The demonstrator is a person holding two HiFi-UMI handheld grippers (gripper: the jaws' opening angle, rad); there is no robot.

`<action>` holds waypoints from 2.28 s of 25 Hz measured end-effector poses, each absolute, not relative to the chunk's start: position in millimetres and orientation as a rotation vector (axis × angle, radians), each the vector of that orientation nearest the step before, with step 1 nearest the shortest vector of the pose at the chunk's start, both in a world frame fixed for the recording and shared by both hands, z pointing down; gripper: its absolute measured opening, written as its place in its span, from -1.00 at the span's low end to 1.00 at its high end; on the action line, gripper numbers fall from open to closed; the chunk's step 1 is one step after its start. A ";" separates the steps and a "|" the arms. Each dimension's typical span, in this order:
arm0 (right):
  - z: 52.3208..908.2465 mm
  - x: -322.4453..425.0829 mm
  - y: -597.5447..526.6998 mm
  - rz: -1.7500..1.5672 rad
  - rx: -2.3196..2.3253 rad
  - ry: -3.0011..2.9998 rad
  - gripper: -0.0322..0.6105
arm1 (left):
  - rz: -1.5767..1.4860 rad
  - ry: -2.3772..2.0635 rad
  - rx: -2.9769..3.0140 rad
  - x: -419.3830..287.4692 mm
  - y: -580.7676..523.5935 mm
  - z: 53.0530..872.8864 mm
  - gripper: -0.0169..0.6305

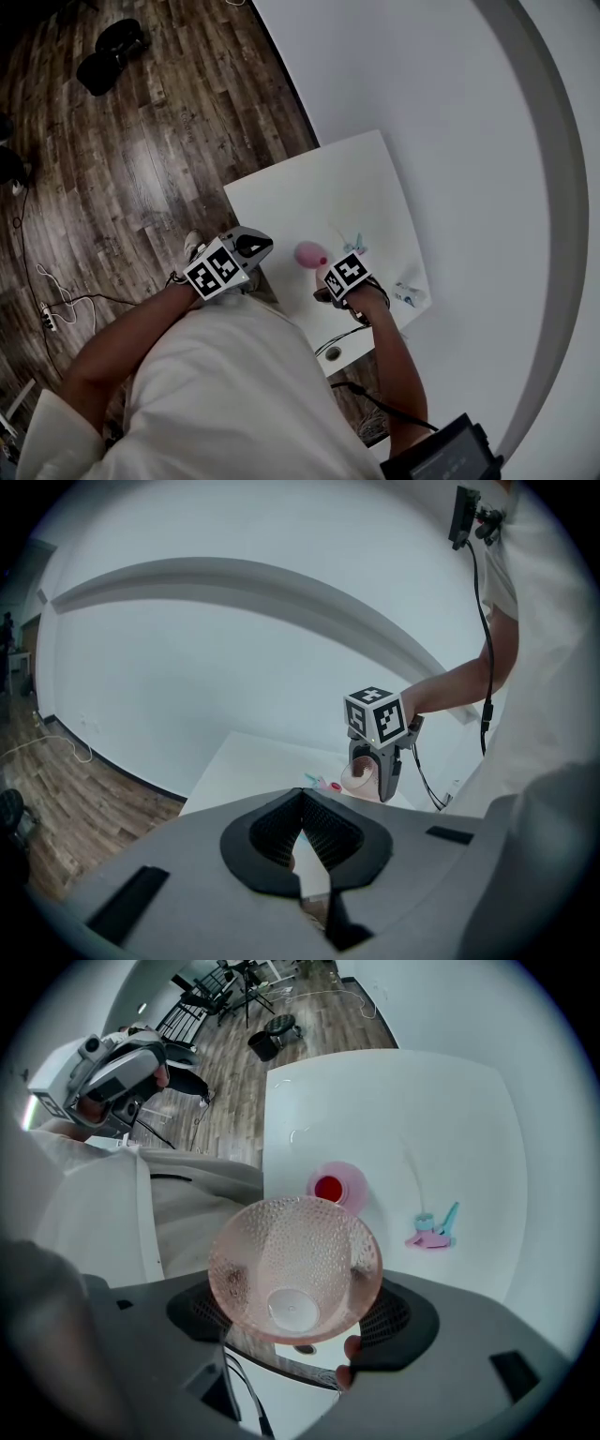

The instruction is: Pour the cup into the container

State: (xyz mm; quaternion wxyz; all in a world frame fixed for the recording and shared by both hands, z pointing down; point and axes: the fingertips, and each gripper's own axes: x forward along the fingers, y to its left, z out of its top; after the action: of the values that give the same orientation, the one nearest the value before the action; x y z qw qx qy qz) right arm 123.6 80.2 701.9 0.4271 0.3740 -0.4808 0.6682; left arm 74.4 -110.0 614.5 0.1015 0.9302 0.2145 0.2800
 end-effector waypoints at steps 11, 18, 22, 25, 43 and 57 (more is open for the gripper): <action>699.4 128.7 79.1 1.685 0.921 -1.181 0.24 | 0.831 0.619 2.730 72.3 -113.2 616.1 -0.91; 698.1 129.1 81.2 1.693 0.910 -1.179 0.24 | 0.826 0.618 2.739 73.5 -112.6 615.8 -0.91; 696.6 129.3 80.5 1.695 0.904 -1.174 0.24 | 0.819 0.619 2.743 75.1 -114.8 612.8 -0.91; 696.3 129.0 80.1 1.696 0.899 -1.171 0.24 | 0.809 0.616 2.746 75.0 -115.1 615.6 -0.91; 696.6 132.3 81.2 1.709 0.886 -1.163 0.24 | 0.811 0.622 2.746 75.7 -112.9 615.9 -0.91; 696.0 133.9 82.4 1.722 0.855 -1.150 0.24 | 0.814 0.624 2.742 71.6 -111.3 617.7 -0.91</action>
State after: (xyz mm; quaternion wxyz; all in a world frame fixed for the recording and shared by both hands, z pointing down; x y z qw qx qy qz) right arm 133.9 82.4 696.0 0.4358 0.3436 -0.4619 0.6919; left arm 71.6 -111.3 617.7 0.1070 0.9312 0.2121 0.2766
